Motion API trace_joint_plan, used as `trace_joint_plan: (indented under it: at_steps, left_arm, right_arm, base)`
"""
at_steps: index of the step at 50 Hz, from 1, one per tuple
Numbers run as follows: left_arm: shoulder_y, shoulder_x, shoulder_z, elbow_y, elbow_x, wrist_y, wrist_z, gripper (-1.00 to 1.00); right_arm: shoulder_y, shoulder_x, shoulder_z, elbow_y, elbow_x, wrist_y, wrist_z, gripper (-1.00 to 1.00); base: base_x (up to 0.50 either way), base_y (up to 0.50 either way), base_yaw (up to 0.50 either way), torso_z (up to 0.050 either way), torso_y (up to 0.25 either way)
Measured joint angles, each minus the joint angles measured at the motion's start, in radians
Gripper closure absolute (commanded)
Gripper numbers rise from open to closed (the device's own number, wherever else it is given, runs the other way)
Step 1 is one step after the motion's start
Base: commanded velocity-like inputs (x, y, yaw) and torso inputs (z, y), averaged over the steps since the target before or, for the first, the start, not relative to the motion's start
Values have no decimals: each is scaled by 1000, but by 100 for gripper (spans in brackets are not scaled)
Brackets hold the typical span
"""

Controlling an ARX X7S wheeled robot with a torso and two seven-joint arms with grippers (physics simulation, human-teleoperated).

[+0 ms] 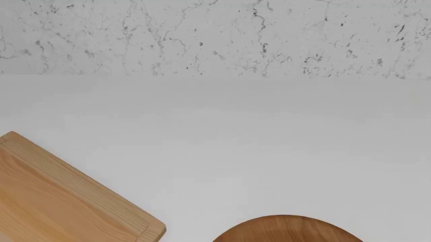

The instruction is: Place all breads on the cutting board.

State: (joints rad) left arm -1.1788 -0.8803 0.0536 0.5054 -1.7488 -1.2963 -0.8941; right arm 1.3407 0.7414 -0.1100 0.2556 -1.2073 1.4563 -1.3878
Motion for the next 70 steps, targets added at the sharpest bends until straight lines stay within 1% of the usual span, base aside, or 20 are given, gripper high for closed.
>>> trace_joint_plan:
  at_steps: [5,10,13,19,29,40,47,51,59,70]
  left_arm:
    - [4,2,4,4,2,7,-2,-100]
    - [-4,14,16,0,31,10,7,-100]
    - [-14,18,24,-1,35,10,-2,-100]
    - [-54,21,53,-6,-3,11,-60,-100]
    - [-122,34,105,-23,-41,8,-134,-100]
    - [-186,52,162,-46,-68,2,-201,-100]
    - [-205,65,187,-57,-54,0,-214,-100]
    - [-209,69,196,-60,-47,0,-217,-100]
    - [-215,57,203,-58,-60,4,-233,-100]
    - [-217,41,206,-50,-75,14,-247,-100]
  right_arm:
    - [30,27,-43,62,-36,12,-46,-100]
    - [56,42,-58,126,-47,7,-46,-100]
    - [74,41,-56,167,-43,-4,-24,-100]
    - [106,31,-30,250,-18,-36,50,-100]
    - [124,3,34,337,33,-81,176,-100]
    - [310,60,108,698,156,-332,437,-100]
    - [372,71,122,876,250,-431,583,-100]
    - [386,68,104,934,323,-461,641,-100]
    - [397,57,34,999,467,-484,711,-100]
    - [370,56,-26,1031,599,-497,757,-100]
  base:
    - [0,0,0,0,0]
    - [0,0,0,0,0]
    - [0,0,0,0,0]
    - [0,0,0,0,0]
    - [0,0,0,0,0]
    - [0,0,0,0,0]
    - [0,0,0,0,0]
    - [0,0,0,0,0]
    - [0,0,0,0,0]
    - [0,0,0,0,0]
